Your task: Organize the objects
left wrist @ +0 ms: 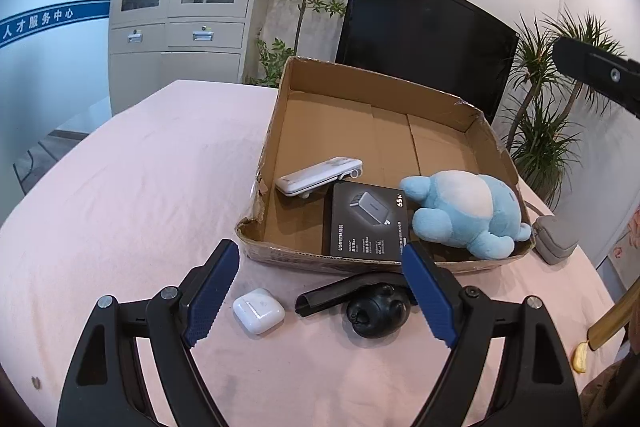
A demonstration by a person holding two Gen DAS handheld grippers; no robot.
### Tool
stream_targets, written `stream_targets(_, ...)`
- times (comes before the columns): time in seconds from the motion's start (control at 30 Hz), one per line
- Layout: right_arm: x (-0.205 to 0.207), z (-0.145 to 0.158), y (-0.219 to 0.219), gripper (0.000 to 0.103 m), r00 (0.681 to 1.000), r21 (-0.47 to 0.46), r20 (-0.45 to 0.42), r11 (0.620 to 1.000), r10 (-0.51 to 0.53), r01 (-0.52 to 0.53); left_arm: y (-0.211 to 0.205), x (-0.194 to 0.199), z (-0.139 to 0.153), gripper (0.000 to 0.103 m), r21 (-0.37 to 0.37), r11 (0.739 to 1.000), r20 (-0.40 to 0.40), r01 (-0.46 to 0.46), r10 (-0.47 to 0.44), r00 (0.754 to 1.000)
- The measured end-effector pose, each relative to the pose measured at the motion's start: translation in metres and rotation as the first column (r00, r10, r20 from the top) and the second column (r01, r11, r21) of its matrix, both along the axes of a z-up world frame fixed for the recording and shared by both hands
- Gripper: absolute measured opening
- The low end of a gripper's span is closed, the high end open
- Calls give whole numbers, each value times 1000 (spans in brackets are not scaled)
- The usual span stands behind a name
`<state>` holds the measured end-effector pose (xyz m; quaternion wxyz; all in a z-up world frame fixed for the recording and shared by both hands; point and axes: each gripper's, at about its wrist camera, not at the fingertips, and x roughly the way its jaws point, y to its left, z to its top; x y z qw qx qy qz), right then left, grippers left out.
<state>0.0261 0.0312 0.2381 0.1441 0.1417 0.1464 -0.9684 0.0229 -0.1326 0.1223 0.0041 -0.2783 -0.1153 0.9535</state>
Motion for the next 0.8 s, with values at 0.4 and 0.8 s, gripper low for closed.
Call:
stream_targets(0.4,-5,-3,0,75,1000,6,11,1000,0,0,-4,8,5,83,14,999,-24,-51,51,998)
stream_targets(0.8,-37,-45,16,75,990,36,132,998,-57,53,-16,23,24,83,-35,976,-39,-213,212,977)
